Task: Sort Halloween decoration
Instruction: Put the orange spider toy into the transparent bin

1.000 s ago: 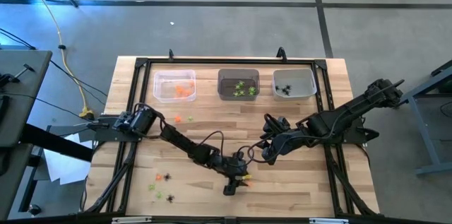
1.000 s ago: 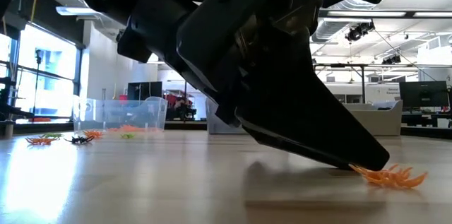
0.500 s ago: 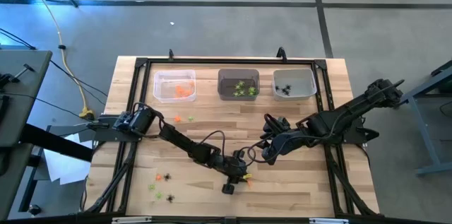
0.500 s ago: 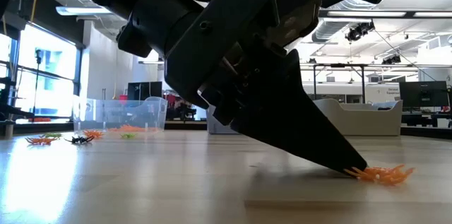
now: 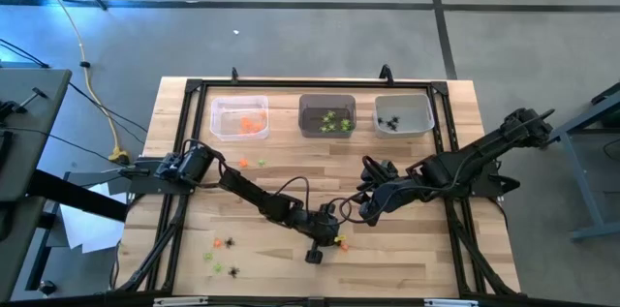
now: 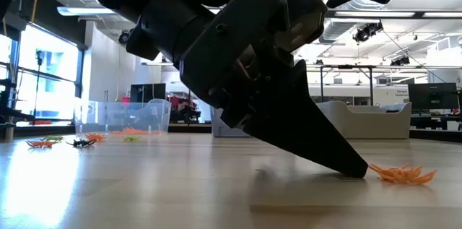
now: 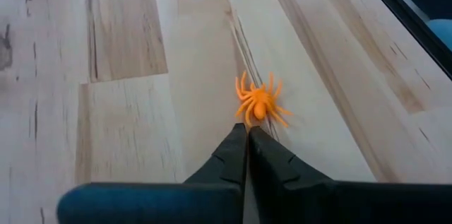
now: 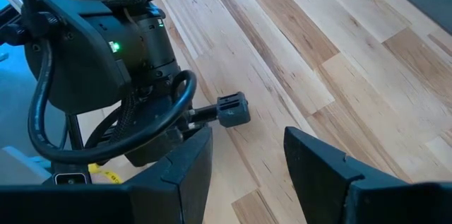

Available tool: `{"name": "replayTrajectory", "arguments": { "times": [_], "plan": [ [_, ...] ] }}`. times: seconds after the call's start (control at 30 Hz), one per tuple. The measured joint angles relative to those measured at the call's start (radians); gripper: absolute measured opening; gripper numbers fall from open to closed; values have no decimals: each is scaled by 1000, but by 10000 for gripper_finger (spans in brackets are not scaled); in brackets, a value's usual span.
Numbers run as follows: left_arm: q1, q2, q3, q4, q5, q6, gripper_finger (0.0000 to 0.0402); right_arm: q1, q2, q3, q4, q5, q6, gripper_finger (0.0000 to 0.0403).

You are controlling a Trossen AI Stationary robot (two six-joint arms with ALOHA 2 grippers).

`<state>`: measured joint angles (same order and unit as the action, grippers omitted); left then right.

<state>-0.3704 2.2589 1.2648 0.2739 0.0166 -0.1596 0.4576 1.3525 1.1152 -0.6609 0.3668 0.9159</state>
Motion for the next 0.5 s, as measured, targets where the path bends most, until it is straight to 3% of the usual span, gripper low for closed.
{"name": "replayTrajectory", "arguments": {
  "times": [0.5],
  "plan": [
    [-2,-25,-4,0,-3,-14,0,0,0,0,0,0,0,171]
  ]
}}
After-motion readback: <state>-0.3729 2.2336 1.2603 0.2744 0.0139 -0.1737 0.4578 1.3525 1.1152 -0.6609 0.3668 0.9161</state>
